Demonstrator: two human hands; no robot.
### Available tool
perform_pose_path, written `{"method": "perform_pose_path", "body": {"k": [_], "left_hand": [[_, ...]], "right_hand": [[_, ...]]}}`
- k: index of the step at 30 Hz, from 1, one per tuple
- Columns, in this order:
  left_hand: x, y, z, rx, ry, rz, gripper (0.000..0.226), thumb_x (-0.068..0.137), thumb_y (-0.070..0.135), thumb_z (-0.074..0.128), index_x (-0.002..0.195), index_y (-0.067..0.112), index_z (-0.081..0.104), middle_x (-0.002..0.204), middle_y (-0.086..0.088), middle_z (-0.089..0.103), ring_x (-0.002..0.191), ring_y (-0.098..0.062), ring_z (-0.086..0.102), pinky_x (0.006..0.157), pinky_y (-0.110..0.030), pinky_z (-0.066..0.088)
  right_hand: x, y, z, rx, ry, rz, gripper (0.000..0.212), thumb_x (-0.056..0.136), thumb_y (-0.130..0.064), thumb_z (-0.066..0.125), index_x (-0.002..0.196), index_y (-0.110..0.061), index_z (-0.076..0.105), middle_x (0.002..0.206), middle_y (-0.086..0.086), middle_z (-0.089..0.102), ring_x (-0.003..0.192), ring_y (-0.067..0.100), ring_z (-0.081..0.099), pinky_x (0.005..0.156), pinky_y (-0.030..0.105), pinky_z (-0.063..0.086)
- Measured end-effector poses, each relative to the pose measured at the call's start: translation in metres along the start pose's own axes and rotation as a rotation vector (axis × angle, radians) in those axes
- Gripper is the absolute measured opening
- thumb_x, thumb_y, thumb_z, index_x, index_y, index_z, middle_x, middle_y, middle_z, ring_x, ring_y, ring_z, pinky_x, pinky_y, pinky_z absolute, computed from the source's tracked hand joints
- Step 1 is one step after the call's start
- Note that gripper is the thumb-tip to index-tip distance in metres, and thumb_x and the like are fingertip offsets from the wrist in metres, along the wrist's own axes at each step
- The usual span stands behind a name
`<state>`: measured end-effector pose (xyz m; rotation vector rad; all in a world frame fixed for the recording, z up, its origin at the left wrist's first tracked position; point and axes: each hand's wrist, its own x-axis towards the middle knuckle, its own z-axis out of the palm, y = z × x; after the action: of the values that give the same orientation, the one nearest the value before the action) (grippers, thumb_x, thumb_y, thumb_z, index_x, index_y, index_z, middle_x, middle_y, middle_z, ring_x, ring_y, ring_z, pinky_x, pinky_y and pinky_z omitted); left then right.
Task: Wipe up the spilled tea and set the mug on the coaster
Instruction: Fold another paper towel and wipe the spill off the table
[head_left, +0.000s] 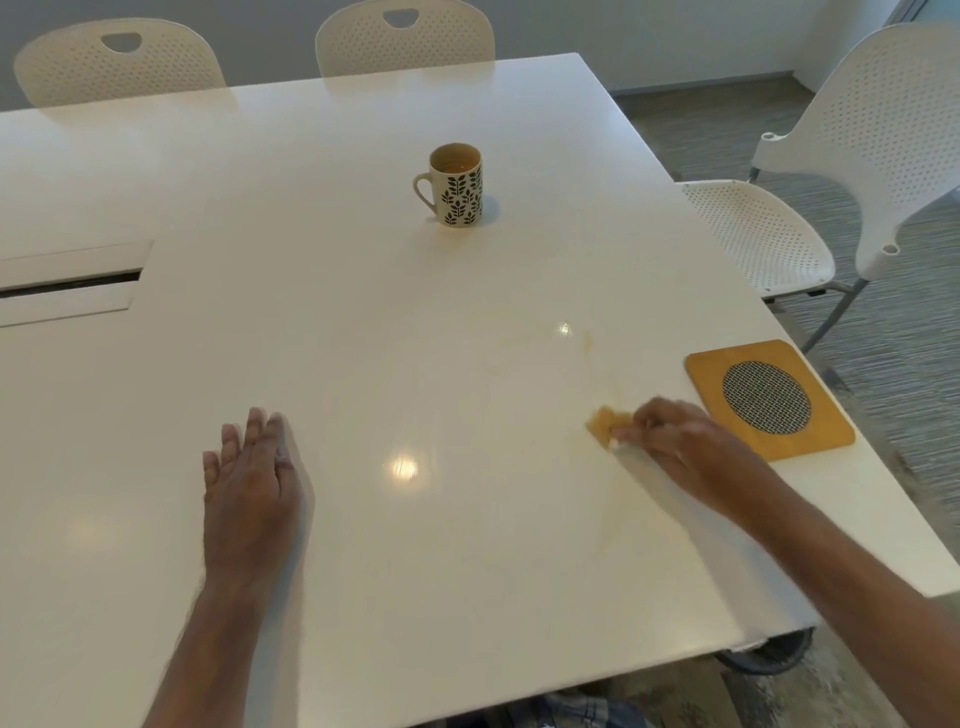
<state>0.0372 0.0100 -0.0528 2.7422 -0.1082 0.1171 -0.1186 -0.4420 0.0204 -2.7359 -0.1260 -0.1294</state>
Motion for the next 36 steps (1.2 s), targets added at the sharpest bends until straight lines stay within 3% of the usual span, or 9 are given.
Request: {"method": "perform_pose_path", "body": {"k": [5, 8, 11, 15, 21, 23, 26, 30, 36], "left_hand": [[0.000, 0.002, -0.001, -0.008, 0.005, -0.011, 0.062, 0.100, 0.029, 0.025, 0.155, 0.013, 0.050, 0.168, -0.006, 0.037, 0.158, -0.033, 0.028, 0.130, -0.049, 0.012], [-0.001, 0.003, -0.002, -0.014, 0.006, -0.016, 0.062, 0.100, 0.029, 0.025, 0.155, 0.013, 0.049, 0.168, -0.006, 0.036, 0.158, -0.033, 0.028, 0.130, -0.049, 0.012], [-0.001, 0.004, -0.003, -0.018, 0.008, -0.021, 0.062, 0.100, 0.029, 0.025, 0.154, 0.013, 0.050, 0.168, -0.007, 0.037, 0.158, -0.033, 0.029, 0.130, -0.050, 0.013], [-0.002, 0.004, -0.003, -0.011, 0.009, -0.018, 0.062, 0.100, 0.029, 0.025, 0.155, 0.013, 0.050, 0.168, -0.006, 0.037, 0.158, -0.032, 0.029, 0.130, -0.050, 0.013], [-0.001, 0.006, -0.004, -0.016, 0.004, -0.020, 0.062, 0.098, 0.025, 0.027, 0.155, 0.013, 0.050, 0.168, -0.005, 0.037, 0.158, -0.033, 0.029, 0.130, -0.051, 0.014], [-0.002, 0.007, -0.005, -0.020, 0.000, -0.023, 0.062, 0.098, 0.025, 0.028, 0.155, 0.014, 0.049, 0.168, -0.004, 0.036, 0.158, -0.031, 0.028, 0.130, -0.049, 0.013], [-0.003, 0.008, -0.006, -0.023, -0.006, -0.029, 0.063, 0.097, 0.026, 0.028, 0.156, 0.014, 0.048, 0.169, -0.002, 0.035, 0.159, -0.029, 0.026, 0.131, -0.047, 0.011], [-0.004, 0.011, -0.009, -0.020, -0.012, -0.031, 0.064, 0.098, 0.027, 0.026, 0.158, 0.014, 0.046, 0.170, -0.002, 0.033, 0.160, -0.029, 0.024, 0.131, -0.047, 0.011], [-0.004, 0.013, -0.009, -0.020, -0.016, -0.042, 0.051, 0.106, 0.005, 0.044, 0.156, 0.012, 0.048, 0.169, -0.003, 0.034, 0.159, -0.030, 0.026, 0.131, -0.048, 0.011]], "right_hand": [[0.029, -0.033, 0.020, 0.092, 0.064, 0.022, 0.027, 0.092, 0.004, 0.071, 0.111, -0.011, 0.081, 0.097, 0.011, 0.069, 0.080, 0.037, 0.064, 0.080, 0.042, 0.054], [-0.002, -0.054, 0.028, 0.107, -0.093, -0.217, 0.024, 0.103, -0.016, 0.060, 0.117, -0.017, 0.079, 0.098, 0.004, 0.068, 0.082, 0.024, 0.061, 0.073, 0.035, 0.053], [-0.018, -0.040, 0.020, 0.090, -0.217, -0.332, 0.026, 0.099, -0.015, 0.067, 0.123, -0.021, 0.076, 0.110, -0.003, 0.067, 0.095, 0.016, 0.062, 0.084, 0.027, 0.053], [0.022, 0.002, 0.005, 0.020, -0.108, -0.040, 0.032, 0.096, -0.001, 0.067, 0.120, -0.020, 0.077, 0.109, 0.006, 0.066, 0.095, 0.031, 0.063, 0.086, 0.038, 0.052], [0.117, 0.018, 0.010, 0.066, 0.155, 0.214, 0.021, 0.097, -0.006, 0.068, 0.115, -0.009, 0.079, 0.102, 0.013, 0.065, 0.091, 0.037, 0.067, 0.085, 0.047, 0.054], [0.133, 0.003, 0.015, 0.095, 0.146, 0.194, 0.020, 0.098, -0.006, 0.066, 0.113, -0.009, 0.080, 0.101, 0.014, 0.066, 0.093, 0.037, 0.067, 0.086, 0.046, 0.053], [0.119, -0.024, 0.032, 0.114, 0.049, -0.011, 0.018, 0.099, -0.010, 0.066, 0.109, -0.014, 0.081, 0.100, 0.009, 0.066, 0.091, 0.032, 0.065, 0.082, 0.029, 0.046], [0.067, -0.031, 0.041, 0.110, -0.107, -0.235, 0.023, 0.104, -0.022, 0.060, 0.121, -0.025, 0.074, 0.108, -0.004, 0.060, 0.091, 0.015, 0.053, 0.083, 0.022, 0.042], [0.122, 0.027, 0.017, 0.022, 0.117, 0.172, 0.019, 0.096, -0.007, 0.069, 0.108, -0.015, 0.082, 0.099, 0.008, 0.065, 0.087, 0.032, 0.068, 0.077, 0.027, 0.044]]}}
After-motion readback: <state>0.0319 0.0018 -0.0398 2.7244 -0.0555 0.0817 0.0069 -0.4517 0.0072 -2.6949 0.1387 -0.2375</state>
